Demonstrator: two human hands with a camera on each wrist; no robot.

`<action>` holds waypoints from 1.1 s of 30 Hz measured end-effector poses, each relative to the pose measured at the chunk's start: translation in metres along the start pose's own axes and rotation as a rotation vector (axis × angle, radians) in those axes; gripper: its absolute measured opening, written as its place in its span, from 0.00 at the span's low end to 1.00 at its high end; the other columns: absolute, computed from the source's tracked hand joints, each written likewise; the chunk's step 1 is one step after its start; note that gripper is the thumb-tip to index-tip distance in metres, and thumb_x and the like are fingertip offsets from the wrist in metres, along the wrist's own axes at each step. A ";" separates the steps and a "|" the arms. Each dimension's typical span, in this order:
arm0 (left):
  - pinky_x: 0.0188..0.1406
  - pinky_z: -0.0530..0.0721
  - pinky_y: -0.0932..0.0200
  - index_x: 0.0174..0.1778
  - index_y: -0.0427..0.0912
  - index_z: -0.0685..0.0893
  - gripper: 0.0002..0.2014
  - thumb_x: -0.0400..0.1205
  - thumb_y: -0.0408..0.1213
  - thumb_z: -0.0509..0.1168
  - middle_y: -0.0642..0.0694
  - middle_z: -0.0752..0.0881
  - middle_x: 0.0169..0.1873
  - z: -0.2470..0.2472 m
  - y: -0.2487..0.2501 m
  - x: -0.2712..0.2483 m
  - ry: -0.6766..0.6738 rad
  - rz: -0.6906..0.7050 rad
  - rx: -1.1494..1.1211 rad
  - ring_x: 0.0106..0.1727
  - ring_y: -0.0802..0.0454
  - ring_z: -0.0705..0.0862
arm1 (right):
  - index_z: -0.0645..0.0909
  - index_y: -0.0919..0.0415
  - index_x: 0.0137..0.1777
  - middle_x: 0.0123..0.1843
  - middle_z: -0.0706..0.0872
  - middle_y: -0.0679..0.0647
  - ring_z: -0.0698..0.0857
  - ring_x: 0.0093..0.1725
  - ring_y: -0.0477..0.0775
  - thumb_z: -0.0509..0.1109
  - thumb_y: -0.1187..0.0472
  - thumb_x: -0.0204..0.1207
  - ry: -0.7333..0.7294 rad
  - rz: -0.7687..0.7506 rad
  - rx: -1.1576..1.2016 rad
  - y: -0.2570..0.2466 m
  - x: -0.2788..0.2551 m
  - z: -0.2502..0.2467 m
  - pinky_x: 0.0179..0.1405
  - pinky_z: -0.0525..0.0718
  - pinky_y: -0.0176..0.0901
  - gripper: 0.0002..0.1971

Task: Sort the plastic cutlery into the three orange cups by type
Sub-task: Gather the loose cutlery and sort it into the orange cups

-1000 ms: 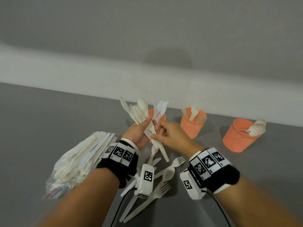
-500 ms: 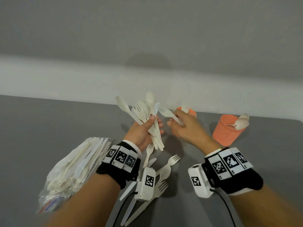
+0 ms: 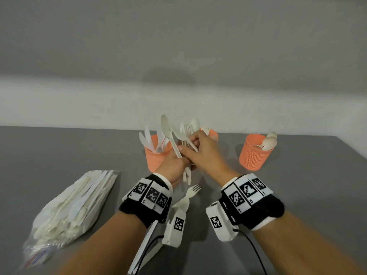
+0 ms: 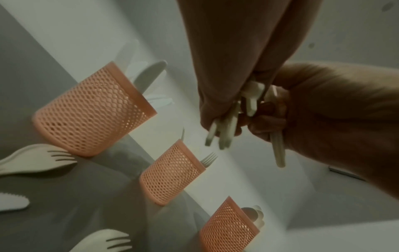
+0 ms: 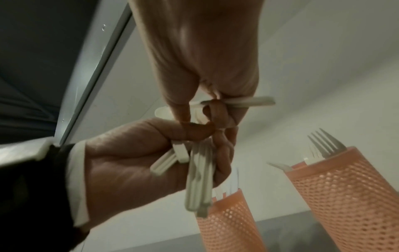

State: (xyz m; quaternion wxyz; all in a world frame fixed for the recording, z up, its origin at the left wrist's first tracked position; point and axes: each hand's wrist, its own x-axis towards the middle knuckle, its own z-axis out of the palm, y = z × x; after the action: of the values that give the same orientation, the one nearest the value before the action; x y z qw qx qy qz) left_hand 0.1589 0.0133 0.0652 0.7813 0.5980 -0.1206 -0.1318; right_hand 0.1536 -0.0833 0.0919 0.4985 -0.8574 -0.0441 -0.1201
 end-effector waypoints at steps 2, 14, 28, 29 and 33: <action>0.42 0.82 0.58 0.55 0.39 0.78 0.25 0.73 0.09 0.50 0.43 0.85 0.42 0.010 -0.004 0.002 0.023 0.010 0.027 0.48 0.47 0.84 | 0.71 0.61 0.48 0.35 0.76 0.44 0.80 0.37 0.46 0.71 0.58 0.74 0.038 0.033 0.025 0.005 0.000 -0.006 0.41 0.83 0.45 0.12; 0.30 0.82 0.67 0.47 0.36 0.81 0.09 0.83 0.23 0.56 0.45 0.84 0.32 0.047 -0.020 0.007 0.095 -0.018 -0.150 0.28 0.60 0.84 | 0.72 0.61 0.60 0.42 0.79 0.56 0.83 0.47 0.58 0.52 0.59 0.84 0.034 0.222 0.361 0.029 0.001 -0.057 0.54 0.81 0.58 0.11; 0.24 0.72 0.68 0.71 0.43 0.73 0.24 0.81 0.19 0.50 0.57 0.78 0.19 0.072 -0.034 0.013 0.130 -0.109 0.000 0.24 0.61 0.70 | 0.80 0.66 0.38 0.22 0.77 0.51 0.79 0.18 0.45 0.76 0.63 0.70 -0.034 0.046 0.165 0.048 -0.001 -0.067 0.18 0.75 0.25 0.08; 0.26 0.71 0.68 0.72 0.41 0.72 0.26 0.80 0.18 0.49 0.57 0.79 0.19 0.073 -0.032 0.012 0.132 -0.118 -0.003 0.26 0.60 0.70 | 0.81 0.67 0.37 0.22 0.77 0.49 0.78 0.17 0.41 0.76 0.62 0.69 -0.017 0.042 0.136 0.050 0.000 -0.067 0.18 0.74 0.22 0.09; 0.33 0.78 0.71 0.73 0.34 0.72 0.27 0.78 0.16 0.47 0.41 0.89 0.51 0.074 -0.029 0.011 0.124 -0.099 -0.069 0.38 0.52 0.86 | 0.82 0.67 0.34 0.24 0.80 0.51 0.79 0.22 0.40 0.72 0.63 0.71 -0.010 -0.010 -0.015 0.055 0.001 -0.066 0.22 0.72 0.20 0.08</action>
State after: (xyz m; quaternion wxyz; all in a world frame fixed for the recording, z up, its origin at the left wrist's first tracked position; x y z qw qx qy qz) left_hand 0.1417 -0.0644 0.0565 0.7999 0.5831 -0.0378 -0.1370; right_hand 0.1549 -0.1679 0.0772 0.4912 -0.8615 -0.0501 -0.1185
